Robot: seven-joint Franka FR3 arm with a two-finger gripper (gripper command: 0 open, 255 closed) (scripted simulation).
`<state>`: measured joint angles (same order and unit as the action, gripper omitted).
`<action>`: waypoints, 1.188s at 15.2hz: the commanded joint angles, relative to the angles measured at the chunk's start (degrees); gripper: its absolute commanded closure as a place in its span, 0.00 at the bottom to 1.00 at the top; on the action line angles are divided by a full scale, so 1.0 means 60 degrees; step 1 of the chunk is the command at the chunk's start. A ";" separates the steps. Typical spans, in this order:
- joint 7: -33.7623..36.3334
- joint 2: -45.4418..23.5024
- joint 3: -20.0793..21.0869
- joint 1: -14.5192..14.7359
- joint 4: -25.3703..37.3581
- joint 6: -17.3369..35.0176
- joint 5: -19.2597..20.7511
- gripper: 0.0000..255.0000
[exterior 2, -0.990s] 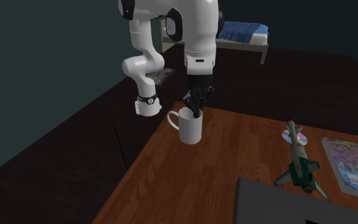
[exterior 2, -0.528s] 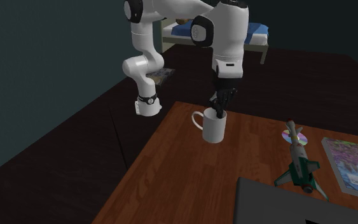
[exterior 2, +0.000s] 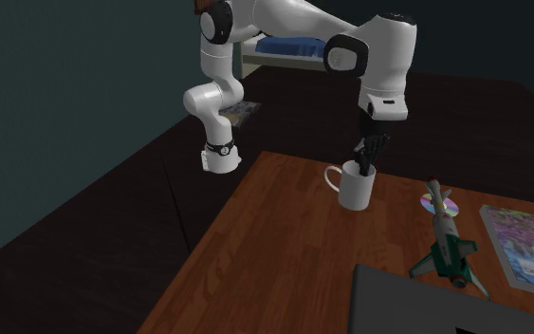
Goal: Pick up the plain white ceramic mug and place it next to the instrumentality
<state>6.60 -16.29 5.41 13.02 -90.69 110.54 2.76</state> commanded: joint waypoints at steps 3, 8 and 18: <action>0.0720 -0.0881 0.0190 0.0506 0.1011 -0.0148 0.0200 1.00; 0.1560 -0.2201 0.0353 0.1227 0.2682 -0.0538 0.0469 1.00; 0.2557 -0.5281 0.0384 0.2516 0.6892 -0.1710 0.0847 1.00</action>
<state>21.80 -47.22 7.76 27.96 -49.92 100.05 7.78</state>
